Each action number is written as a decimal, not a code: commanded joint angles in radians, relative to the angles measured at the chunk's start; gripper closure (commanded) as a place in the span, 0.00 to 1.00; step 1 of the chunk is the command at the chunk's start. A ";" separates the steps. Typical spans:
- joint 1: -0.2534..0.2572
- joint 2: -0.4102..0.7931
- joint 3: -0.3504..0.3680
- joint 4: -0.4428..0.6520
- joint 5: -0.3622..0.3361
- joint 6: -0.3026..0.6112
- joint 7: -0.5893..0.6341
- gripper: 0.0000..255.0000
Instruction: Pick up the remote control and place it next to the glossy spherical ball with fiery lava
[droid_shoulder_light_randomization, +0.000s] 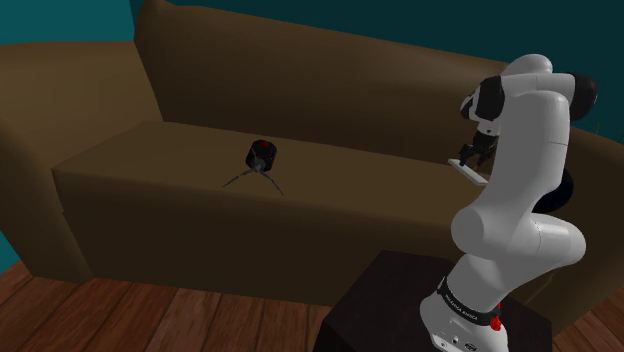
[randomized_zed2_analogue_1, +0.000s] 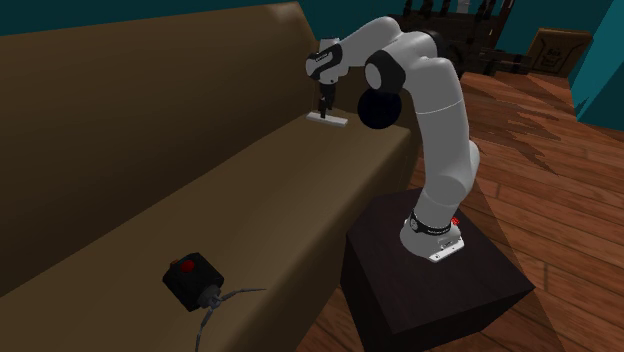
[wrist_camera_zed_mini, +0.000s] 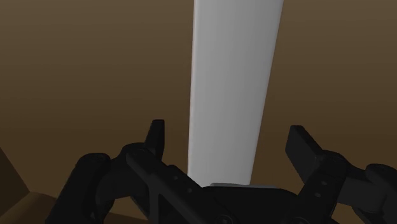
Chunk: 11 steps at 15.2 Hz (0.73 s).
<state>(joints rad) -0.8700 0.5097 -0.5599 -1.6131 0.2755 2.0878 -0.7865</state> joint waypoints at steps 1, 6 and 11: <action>0.000 0.000 0.000 0.000 0.000 0.000 0.000 0.00; 0.010 -0.049 -0.018 0.058 -0.032 -0.101 0.020 0.00; 0.010 -0.049 -0.018 0.058 -0.032 -0.101 0.020 0.00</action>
<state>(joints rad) -0.8600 0.4606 -0.5778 -1.5554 0.2440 1.9877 -0.7667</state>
